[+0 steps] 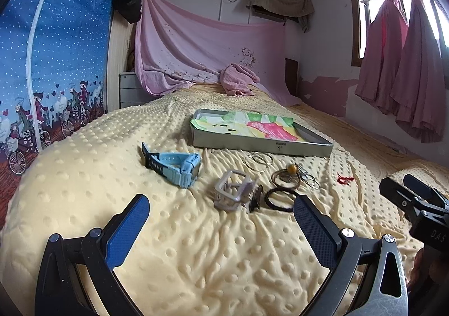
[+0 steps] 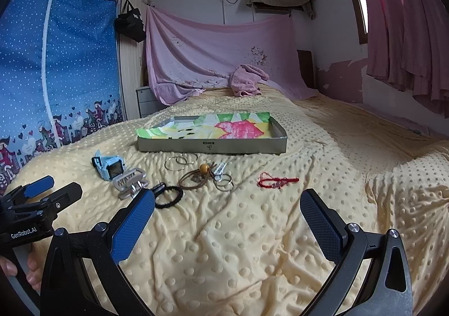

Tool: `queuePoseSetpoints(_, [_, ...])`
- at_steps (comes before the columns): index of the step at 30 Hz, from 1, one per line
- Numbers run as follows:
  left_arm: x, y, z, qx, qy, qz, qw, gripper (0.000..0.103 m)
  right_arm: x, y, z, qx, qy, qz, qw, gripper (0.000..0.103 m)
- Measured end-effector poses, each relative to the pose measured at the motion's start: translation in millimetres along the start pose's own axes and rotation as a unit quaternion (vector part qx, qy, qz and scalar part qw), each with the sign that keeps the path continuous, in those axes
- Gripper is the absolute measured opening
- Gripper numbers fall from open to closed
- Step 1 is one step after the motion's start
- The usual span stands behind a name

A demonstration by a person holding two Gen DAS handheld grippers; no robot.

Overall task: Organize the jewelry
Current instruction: 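Grasp the silver watch clasp with the left tool while the right tool grasps the black hair tie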

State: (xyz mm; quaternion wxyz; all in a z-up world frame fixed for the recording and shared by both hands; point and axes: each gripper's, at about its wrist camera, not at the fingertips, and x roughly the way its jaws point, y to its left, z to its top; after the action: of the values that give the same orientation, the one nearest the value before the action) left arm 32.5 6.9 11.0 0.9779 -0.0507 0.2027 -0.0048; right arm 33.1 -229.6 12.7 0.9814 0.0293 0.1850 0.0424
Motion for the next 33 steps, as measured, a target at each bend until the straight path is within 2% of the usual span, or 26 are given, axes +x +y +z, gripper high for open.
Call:
queuePoseSetpoints(7, [19.1, 12.2, 19.0, -0.023, -0.007, 0.011, 0.9997, 0.103, 22.8, 0.6, 21.9, -0.006, -0.002, 0.015, 1.000, 0.102])
queuePoseSetpoints(15, [44.2, 23.1, 31.7, -0.040, -0.027, 0.020, 0.9987, 0.103, 56.1, 8.6, 33.3, -0.018, -0.010, 0.056, 0.998, 0.102])
queuePoseSetpoints(20, [57.8, 24.7, 27.2, -0.039, -0.015, 0.012, 0.9991, 0.103, 88.0, 11.2, 34.7, -0.020, 0.022, 0.084, 0.996, 0.101])
queuePoseSetpoints(22, [58.9, 21.5, 24.8, -0.031, -0.013, -0.002, 0.9994, 0.100, 102.4, 10.4, 32.4, -0.014, 0.049, 0.102, 0.993, 0.095])
queuePoseSetpoints(24, [61.3, 16.9, 23.1, -0.022, -0.006, -0.018, 0.9996, 0.092, 113.4, 10.2, 27.8, -0.008, 0.072, 0.116, 0.991, 0.066])
queuePoseSetpoints(28, [73.8, 12.9, 18.6, -0.014, 0.025, -0.049, 0.9984, 0.072, 129.8, 9.1, 15.9, 0.006, 0.113, 0.149, 0.982, 0.051])
queuePoseSetpoints(30, [78.6, 13.1, 16.8, -0.019, 0.037, -0.062, 0.9972, 0.068, 133.9, 10.0, 11.0, 0.005, 0.127, 0.160, 0.979, 0.040])
queuePoseSetpoints(33, [86.6, 14.0, 14.7, -0.028, 0.052, -0.084, 0.9947, 0.068, 141.3, 14.9, 4.1, -0.001, 0.151, 0.180, 0.972, 0.040])
